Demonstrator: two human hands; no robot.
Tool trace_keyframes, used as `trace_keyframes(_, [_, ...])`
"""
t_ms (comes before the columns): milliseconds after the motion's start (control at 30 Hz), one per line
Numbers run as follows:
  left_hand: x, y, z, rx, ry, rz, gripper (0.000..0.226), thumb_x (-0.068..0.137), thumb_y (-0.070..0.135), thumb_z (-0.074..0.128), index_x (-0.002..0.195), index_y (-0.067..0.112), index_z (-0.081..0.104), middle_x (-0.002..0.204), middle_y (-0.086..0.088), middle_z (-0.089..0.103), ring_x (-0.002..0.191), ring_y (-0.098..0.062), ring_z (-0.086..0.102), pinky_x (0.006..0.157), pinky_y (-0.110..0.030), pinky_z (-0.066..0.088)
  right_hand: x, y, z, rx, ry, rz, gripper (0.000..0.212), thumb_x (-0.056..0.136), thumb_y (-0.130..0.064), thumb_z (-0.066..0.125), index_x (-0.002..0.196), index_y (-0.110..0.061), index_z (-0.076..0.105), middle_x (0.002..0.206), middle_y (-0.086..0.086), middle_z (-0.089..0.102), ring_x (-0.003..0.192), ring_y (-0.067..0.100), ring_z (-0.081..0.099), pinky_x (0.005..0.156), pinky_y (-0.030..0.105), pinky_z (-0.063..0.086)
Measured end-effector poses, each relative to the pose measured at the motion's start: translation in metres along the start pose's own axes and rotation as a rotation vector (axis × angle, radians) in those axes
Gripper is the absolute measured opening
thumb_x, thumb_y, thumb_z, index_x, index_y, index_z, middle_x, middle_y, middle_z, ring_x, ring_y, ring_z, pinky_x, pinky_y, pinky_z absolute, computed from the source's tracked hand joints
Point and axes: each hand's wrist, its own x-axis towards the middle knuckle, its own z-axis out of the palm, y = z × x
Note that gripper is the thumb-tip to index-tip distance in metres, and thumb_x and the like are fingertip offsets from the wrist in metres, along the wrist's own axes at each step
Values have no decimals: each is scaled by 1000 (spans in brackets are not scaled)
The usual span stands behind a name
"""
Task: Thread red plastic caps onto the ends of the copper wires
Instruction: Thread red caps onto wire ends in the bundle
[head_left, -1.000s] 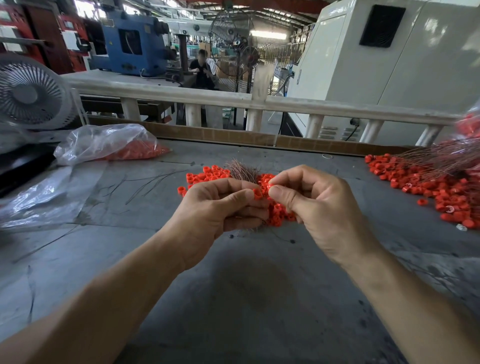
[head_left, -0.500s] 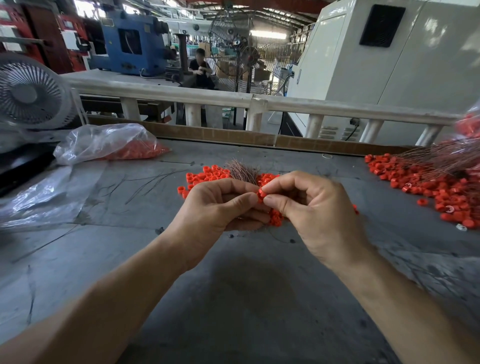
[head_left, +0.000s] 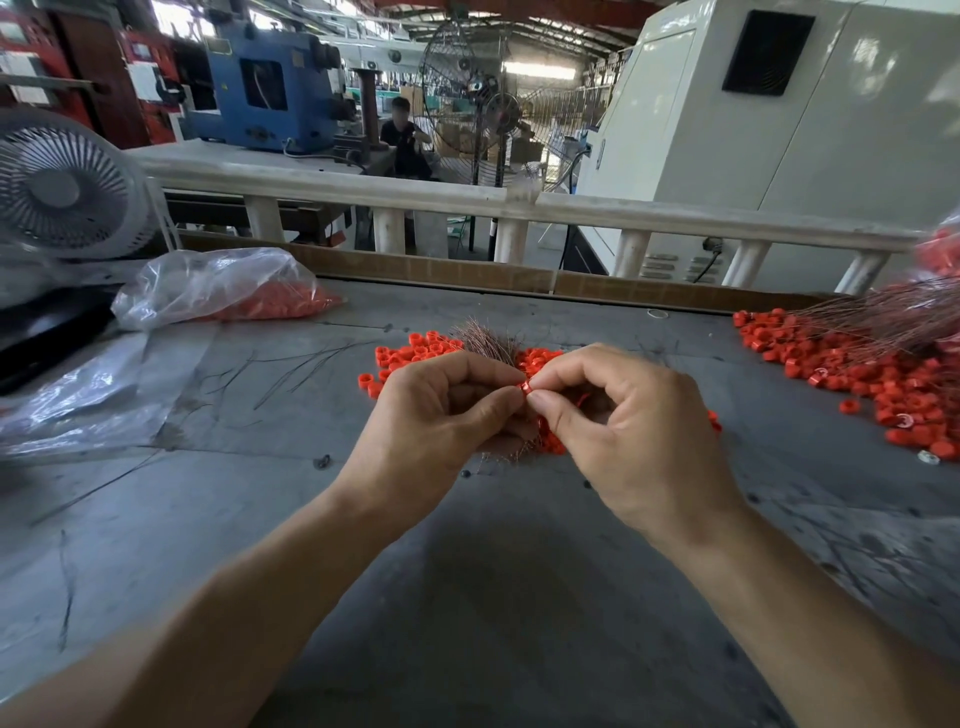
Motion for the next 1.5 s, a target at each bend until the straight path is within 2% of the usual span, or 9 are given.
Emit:
trace_keyframes(400, [-1, -2, -1, 127, -8, 55, 15, 93, 3, 67, 104, 11, 73, 90, -10, 78, 87, -26, 76, 79, -33, 61, 1, -2, 1, 6, -28, 18, 4, 87, -14, 79, 89, -18, 79, 83, -11, 69, 80, 5, 65, 67, 10, 46])
trace_keyframes(500, [-1, 0, 0, 17, 24, -2, 11, 92, 6, 67, 101, 6, 73, 89, -16, 77, 84, -27, 76, 77, -31, 62, 0, -2, 3, 0, -14, -25, 8, 87, -13, 79, 94, -17, 80, 90, -11, 70, 87, 5, 66, 75, 11, 48])
trace_keyframes(600, [-2, 3, 1, -110, 43, -95, 23, 83, 18, 69, 100, 2, 72, 88, -19, 76, 83, -27, 75, 78, -34, 62, -2, -2, 7, -53, -14, -63, 15, 86, -15, 81, 100, -19, 77, 94, -12, 66, 84, 5, 62, 74, 15, 48])
trace_keyframes(667, [-3, 3, 2, -150, 39, -145, 26, 82, 20, 69, 100, 1, 72, 90, -18, 75, 84, -27, 73, 81, -37, 62, -5, -3, 12, -158, 21, -93, 17, 85, -18, 82, 99, -19, 74, 95, -11, 63, 85, 6, 59, 73, 22, 49])
trace_keyframes(800, [-4, 4, 4, -231, 23, -243, 24, 82, 17, 68, 100, 2, 72, 98, -24, 69, 92, -32, 66, 90, -45, 57, -7, -7, 18, -341, 100, -141, 13, 84, -18, 80, 93, -19, 70, 95, -8, 64, 92, 14, 60, 75, 24, 45])
trace_keyframes(967, [-4, 9, 0, -339, -22, -316, 22, 88, 15, 65, 106, 3, 70, 96, -19, 68, 86, -23, 66, 73, -30, 59, -7, -8, 16, -353, 125, -157, 11, 84, -16, 78, 91, -18, 69, 92, -7, 64, 90, 15, 60, 73, 26, 48])
trace_keyframes(1100, [-3, 8, -1, -322, -30, -306, 19, 90, 15, 66, 103, 4, 74, 99, -22, 67, 86, -24, 67, 72, -30, 59, -6, -7, 15, -347, 159, -183, 8, 88, -20, 73, 90, -13, 69, 90, -3, 65, 87, 17, 62, 72, 28, 50])
trace_keyframes(1267, [-3, 8, -1, -311, -46, -306, 17, 90, 16, 67, 101, 6, 76, 100, -23, 67, 85, -23, 68, 69, -28, 58, -6, -4, 15, -335, 165, -220, 7, 89, -13, 74, 89, -10, 68, 87, 1, 64, 85, 20, 61, 76, 32, 50])
trace_keyframes(1500, [-2, 7, -1, -298, -78, -302, 17, 87, 19, 70, 99, 9, 76, 99, -17, 71, 85, -20, 67, 71, -29, 59, -5, -2, 13, -339, 149, -249, 9, 87, -6, 74, 84, -10, 67, 83, -1, 61, 81, 18, 55, 74, 23, 41])
